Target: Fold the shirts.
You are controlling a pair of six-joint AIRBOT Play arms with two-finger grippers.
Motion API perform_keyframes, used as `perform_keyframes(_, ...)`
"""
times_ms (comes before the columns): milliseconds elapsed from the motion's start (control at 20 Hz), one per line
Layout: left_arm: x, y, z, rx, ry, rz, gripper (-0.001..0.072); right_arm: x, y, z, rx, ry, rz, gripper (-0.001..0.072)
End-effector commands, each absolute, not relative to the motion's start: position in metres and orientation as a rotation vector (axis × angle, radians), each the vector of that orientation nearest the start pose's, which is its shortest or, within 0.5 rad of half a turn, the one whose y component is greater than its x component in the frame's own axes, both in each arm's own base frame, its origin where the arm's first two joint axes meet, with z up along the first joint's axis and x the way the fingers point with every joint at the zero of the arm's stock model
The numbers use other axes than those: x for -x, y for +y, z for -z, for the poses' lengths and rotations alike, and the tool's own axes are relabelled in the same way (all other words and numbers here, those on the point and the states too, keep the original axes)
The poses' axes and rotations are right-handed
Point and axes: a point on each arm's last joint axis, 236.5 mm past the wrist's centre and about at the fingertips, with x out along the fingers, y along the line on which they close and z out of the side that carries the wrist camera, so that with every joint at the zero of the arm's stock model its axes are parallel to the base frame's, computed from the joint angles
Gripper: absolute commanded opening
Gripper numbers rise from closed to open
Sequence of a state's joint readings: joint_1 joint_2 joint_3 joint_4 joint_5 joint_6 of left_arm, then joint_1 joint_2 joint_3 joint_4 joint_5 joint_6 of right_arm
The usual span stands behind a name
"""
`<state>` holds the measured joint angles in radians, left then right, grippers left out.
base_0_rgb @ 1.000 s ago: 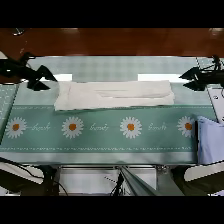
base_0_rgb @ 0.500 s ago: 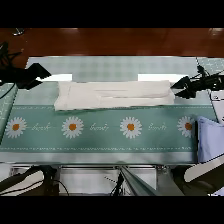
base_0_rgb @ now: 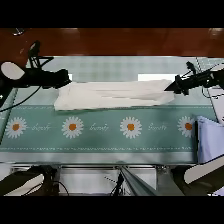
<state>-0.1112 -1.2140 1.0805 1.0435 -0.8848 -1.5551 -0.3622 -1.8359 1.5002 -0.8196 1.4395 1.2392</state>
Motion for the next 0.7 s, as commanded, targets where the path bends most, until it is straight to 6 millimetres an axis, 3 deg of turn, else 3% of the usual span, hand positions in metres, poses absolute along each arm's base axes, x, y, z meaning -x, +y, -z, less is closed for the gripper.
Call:
perform_keyframes(0,-0.396,-0.19,-0.053,0.39,1.033,0.437,0.0023,-0.411,-0.005,0.003,-0.606,1.393,-0.45,0.0028)
perform_keyframes(150,-0.379,-0.259,-0.03,0.34,1.07,0.536,0.0022,-0.373,0.008,-0.047,-0.526,1.301,-0.438,0.0028)
perform_keyframes(400,-0.359,-0.383,0.014,0.206,1.178,0.731,0.0022,-0.312,0.032,-0.109,-0.501,1.136,-0.359,0.0028)
perform_keyframes(550,-0.344,-0.453,0.028,0.136,1.244,0.852,0.0022,-0.295,0.04,-0.141,-0.487,1.038,-0.332,0.0028)
perform_keyframes(650,-0.33,-0.49,0.035,0.154,1.278,0.884,0.0022,-0.289,0.043,-0.152,-0.487,1.008,-0.324,0.0028)
